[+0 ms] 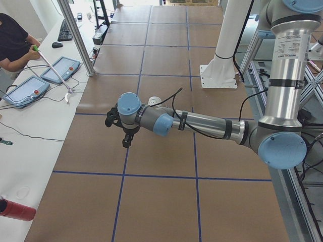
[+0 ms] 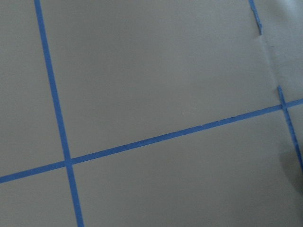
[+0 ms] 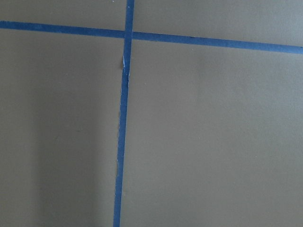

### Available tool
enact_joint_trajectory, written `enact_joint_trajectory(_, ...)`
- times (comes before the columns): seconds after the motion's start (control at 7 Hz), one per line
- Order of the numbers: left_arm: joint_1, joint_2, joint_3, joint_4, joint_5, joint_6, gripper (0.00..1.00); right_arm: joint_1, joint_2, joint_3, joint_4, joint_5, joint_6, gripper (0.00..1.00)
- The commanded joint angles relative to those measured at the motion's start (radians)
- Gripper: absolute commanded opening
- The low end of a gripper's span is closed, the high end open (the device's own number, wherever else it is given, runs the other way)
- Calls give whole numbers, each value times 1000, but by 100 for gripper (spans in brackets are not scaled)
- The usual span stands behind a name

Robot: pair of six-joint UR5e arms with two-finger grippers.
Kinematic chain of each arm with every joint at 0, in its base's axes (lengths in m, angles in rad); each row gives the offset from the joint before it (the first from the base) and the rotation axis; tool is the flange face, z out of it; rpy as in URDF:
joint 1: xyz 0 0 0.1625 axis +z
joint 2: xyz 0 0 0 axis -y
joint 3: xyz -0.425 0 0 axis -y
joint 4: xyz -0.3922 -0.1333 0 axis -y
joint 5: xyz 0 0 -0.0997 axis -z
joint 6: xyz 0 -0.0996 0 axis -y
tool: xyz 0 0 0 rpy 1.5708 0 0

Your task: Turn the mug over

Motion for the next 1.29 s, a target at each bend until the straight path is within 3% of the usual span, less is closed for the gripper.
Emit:
enact_joint_trajectory(0.0, 94, 19, -12, -186, -30, -289, 100, 0, -1, 0, 0, 0, 0, 100)
enact_joint_trajectory(0.57, 232, 13, 171, -826, -29, -892, 100, 0, 0, 0, 0, 0, 0, 100)
enact_joint_trajectory(0.86, 332, 8, 198, -1000, 113, -1121, 100, 0, 0, 0, 0, 0, 0, 100)
enact_joint_trajectory(1.14, 388, 1, 233, -1197, 195, -1407, 100, 0, 0, 0, 0, 0, 0, 100)
